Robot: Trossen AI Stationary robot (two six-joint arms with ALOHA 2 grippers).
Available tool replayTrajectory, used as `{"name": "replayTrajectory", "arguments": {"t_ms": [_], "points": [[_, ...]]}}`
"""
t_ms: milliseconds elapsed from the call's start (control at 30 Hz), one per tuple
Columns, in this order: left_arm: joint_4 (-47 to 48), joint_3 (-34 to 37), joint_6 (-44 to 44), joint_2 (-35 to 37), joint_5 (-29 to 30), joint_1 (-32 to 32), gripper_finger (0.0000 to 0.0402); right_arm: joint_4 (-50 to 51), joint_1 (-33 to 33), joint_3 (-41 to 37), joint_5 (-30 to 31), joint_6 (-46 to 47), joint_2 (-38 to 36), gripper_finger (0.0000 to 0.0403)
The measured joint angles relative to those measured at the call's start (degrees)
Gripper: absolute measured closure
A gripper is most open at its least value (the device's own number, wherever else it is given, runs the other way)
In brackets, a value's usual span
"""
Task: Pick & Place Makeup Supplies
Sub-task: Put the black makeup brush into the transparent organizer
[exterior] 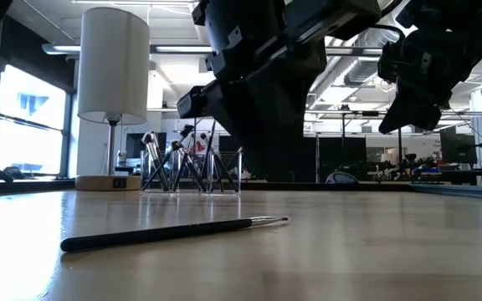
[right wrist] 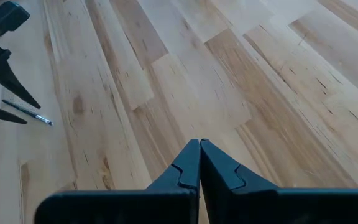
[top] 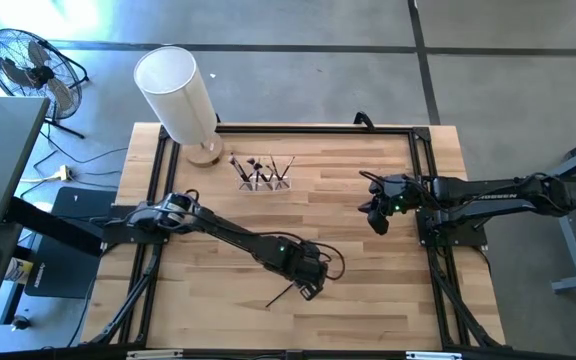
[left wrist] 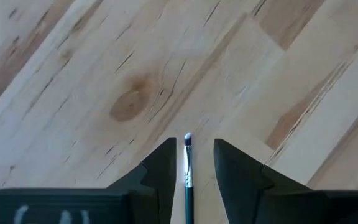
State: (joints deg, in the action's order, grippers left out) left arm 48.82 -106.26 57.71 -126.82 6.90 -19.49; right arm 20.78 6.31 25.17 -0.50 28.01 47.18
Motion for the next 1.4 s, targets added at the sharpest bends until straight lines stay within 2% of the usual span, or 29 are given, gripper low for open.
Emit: {"name": "replayTrajectory", "arguments": {"t_ms": [633, 733, 900, 1067, 1300, 1400], "points": [[-3.0, -0.3, -1.4, -5.8, -3.3, -0.2, 0.0305, -0.2, 0.0, 0.0, -1.5, 0.0, 0.0, 0.0401], [-3.7, -0.3, -1.4, -7.2, -4.3, -0.3, 0.0324, -0.1, 0.0, 0.0, -1.5, 0.0, 0.0, 0.0399], [-4.9, -0.1, -1.0, -7.7, -4.6, -0.3, 0.0392, 0.0, 0.0, 0.0, -1.5, -0.1, 0.0, 0.0401], [-3.3, -0.2, -0.1, -7.8, -6.0, -0.1, 0.04, 0.0, 0.0, 0.0, -1.5, -1.1, 0.0, 0.0399], [-1.0, 0.2, 1.7, -4.4, -0.7, -0.5, 0.0401, 0.0, 0.0, 0.0, -1.5, -1.5, 0.0, 0.0399], [-0.4, 0.4, 2.5, -2.6, 3.6, -0.5, 0.0401, 0.0, 0.0, 0.0, -1.5, -1.5, 0.0, 0.0399]]}}
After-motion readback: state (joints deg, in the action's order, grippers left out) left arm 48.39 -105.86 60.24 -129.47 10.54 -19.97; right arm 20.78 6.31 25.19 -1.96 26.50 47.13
